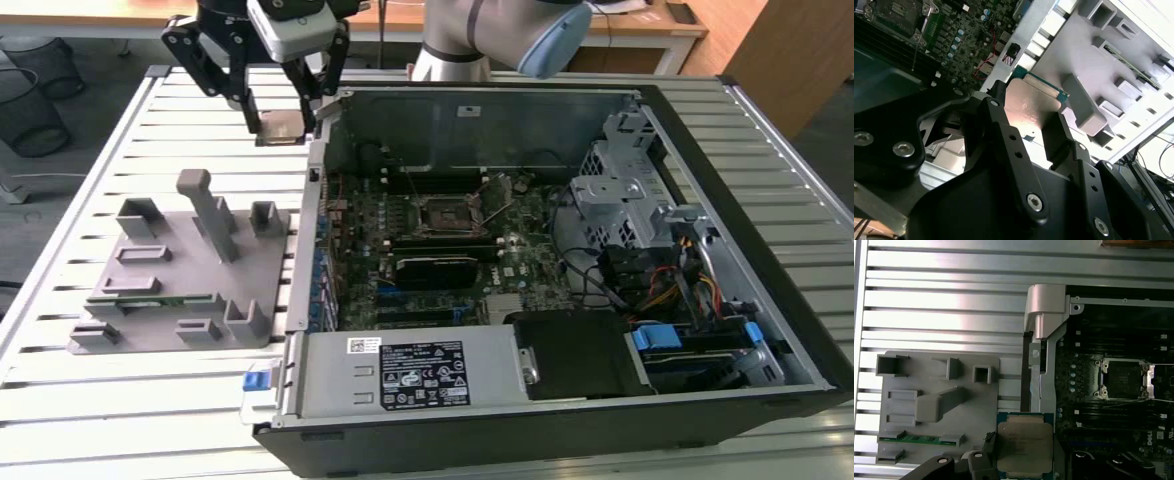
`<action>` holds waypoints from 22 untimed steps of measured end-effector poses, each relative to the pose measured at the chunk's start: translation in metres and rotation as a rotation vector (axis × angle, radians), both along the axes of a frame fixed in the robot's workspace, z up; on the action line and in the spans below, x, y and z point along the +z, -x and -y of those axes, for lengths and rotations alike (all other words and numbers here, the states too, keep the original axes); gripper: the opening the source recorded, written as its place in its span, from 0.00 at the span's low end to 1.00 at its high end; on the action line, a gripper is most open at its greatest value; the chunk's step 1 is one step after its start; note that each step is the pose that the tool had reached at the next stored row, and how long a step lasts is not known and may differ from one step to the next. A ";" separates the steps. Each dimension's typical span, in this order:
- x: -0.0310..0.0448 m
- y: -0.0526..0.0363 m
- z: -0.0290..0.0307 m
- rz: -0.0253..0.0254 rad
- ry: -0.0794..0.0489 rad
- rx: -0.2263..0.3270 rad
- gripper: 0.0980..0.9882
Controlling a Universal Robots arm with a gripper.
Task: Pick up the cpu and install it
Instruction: 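Pick up the cpu and move it towards the insertion slot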
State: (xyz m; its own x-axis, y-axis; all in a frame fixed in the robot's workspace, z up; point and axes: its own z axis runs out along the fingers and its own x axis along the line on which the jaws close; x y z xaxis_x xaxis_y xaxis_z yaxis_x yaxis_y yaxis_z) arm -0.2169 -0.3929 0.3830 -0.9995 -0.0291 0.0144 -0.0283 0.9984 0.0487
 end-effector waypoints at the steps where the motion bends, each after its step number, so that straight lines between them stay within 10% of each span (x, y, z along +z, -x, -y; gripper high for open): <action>1: 0.0000 -0.0008 0.0000 0.0000 0.000 0.000 0.49; 22: 0.0000 -0.0183 0.0000 0.0000 0.000 0.000 0.49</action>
